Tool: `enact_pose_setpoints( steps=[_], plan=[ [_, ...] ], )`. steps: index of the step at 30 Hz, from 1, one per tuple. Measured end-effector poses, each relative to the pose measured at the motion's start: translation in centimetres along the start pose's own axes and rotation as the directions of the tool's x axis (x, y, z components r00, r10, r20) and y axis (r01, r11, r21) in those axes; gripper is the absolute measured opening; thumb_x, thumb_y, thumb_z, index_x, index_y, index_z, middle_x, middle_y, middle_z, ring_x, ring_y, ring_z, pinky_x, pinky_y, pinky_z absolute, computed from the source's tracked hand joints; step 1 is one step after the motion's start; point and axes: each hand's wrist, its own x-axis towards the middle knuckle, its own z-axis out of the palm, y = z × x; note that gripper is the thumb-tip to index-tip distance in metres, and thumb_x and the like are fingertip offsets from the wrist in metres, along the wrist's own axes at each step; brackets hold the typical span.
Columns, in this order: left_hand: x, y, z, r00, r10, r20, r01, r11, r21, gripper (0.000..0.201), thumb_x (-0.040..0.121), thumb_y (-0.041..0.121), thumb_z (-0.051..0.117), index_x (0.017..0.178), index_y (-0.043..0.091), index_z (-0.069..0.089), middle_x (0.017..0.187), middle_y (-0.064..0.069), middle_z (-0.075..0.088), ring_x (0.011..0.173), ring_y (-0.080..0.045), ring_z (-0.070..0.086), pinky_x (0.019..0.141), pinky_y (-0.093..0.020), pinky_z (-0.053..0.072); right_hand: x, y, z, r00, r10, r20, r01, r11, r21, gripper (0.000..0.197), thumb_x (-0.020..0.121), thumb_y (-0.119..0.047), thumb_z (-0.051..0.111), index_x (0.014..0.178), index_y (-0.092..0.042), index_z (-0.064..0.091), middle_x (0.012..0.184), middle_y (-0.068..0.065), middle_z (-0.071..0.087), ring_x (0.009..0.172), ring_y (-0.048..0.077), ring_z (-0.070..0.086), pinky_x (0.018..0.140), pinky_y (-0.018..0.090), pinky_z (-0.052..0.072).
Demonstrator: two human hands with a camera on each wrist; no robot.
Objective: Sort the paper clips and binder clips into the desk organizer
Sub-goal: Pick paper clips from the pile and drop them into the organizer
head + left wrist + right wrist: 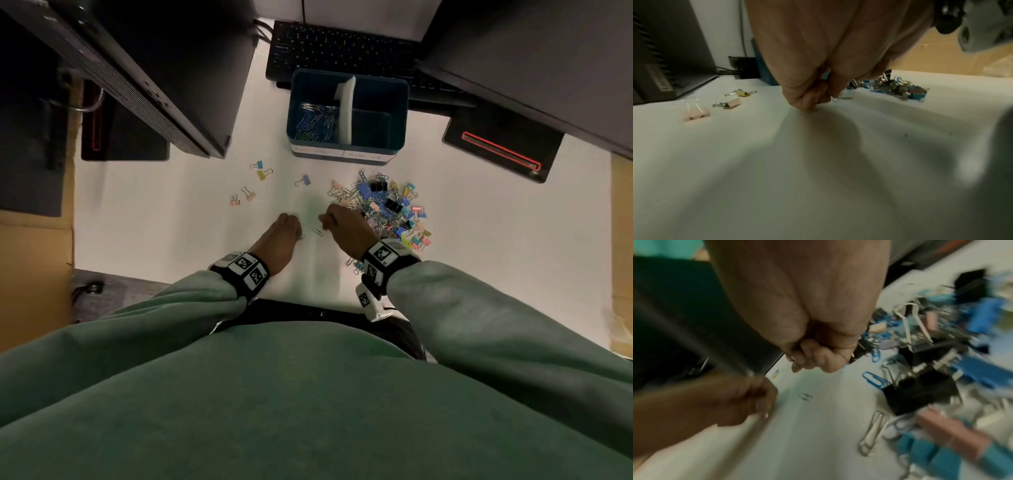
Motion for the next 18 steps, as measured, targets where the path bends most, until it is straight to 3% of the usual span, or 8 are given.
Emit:
enact_pose_setpoints(
  steps=[3,5,8,13,16,18],
  plan=[
    [-0.4,0.7,-1.8,0.998,-0.063,-0.007,0.062,0.989,-0.131,0.026,0.080,-0.010,0.042,0.086,0.015,0.038,0.083,-0.007,0.051,0.071,-0.022,0.048,0.065,-0.032,0.038,0.1,0.1,1.1,0.999,-0.050,0.014,0.051,0.986,-0.159,0.013,0.098,-0.016,0.052,0.098,-0.003,0.052,0.078,0.011,0.062,0.073,0.032,0.064,0.060,0.035,0.047],
    [-0.5,1.6,-3.5,0.993,-0.116,-0.010,0.112,0.977,-0.180,0.017,0.086,-0.006,0.040,0.089,0.011,0.039,0.082,-0.007,0.056,0.071,-0.023,0.054,0.061,-0.027,0.040,-0.1,-0.3,1.5,0.999,-0.042,0.027,0.048,0.961,-0.271,0.019,0.098,-0.018,0.052,0.107,-0.002,0.047,0.081,0.015,0.063,0.075,0.035,0.065,0.057,0.032,0.042],
    [0.8,3.4,-6.4,0.975,-0.141,-0.170,0.097,0.964,-0.246,0.010,0.090,-0.003,0.039,0.095,0.005,0.045,0.086,-0.009,0.061,0.077,-0.024,0.058,0.071,-0.031,0.044,-0.3,-1.1,2.1,0.999,-0.022,0.047,0.039,0.915,-0.402,0.030,0.099,-0.018,0.048,0.122,-0.002,0.040,0.100,0.020,0.065,0.090,0.037,0.065,0.063,0.035,0.039],
    [7.6,7.0,-12.6,0.928,-0.091,-0.361,0.033,0.986,-0.165,0.015,0.090,-0.003,0.035,0.096,0.007,0.045,0.091,-0.010,0.060,0.080,-0.018,0.055,0.065,-0.016,0.038,-0.5,-2.9,2.9,0.998,-0.045,0.042,0.061,0.812,-0.580,0.028,0.096,-0.002,0.039,0.123,0.002,0.044,0.110,0.017,0.063,0.101,0.036,0.064,0.078,0.040,0.049],
    [12.4,7.8,-14.5,0.936,-0.113,-0.334,0.088,0.992,-0.091,0.020,0.090,-0.004,0.039,0.092,0.013,0.047,0.092,-0.008,0.061,0.084,-0.019,0.057,0.071,-0.024,0.043,-0.1,-3.1,2.6,0.996,0.023,0.087,0.031,0.826,-0.563,0.024,0.096,-0.003,0.042,0.118,0.003,0.049,0.112,0.018,0.062,0.104,0.036,0.063,0.082,0.040,0.050],
    [14.4,7.5,-14.7,0.966,-0.103,-0.238,0.113,0.993,0.028,0.019,0.089,-0.005,0.044,0.094,0.009,0.056,0.102,-0.010,0.064,0.095,-0.025,0.060,0.082,-0.031,0.047,0.4,-2.7,1.8,0.986,0.089,0.140,-0.014,0.886,-0.464,0.021,0.096,-0.009,0.048,0.112,0.003,0.054,0.110,0.020,0.062,0.102,0.036,0.062,0.079,0.038,0.048]
  ],
)
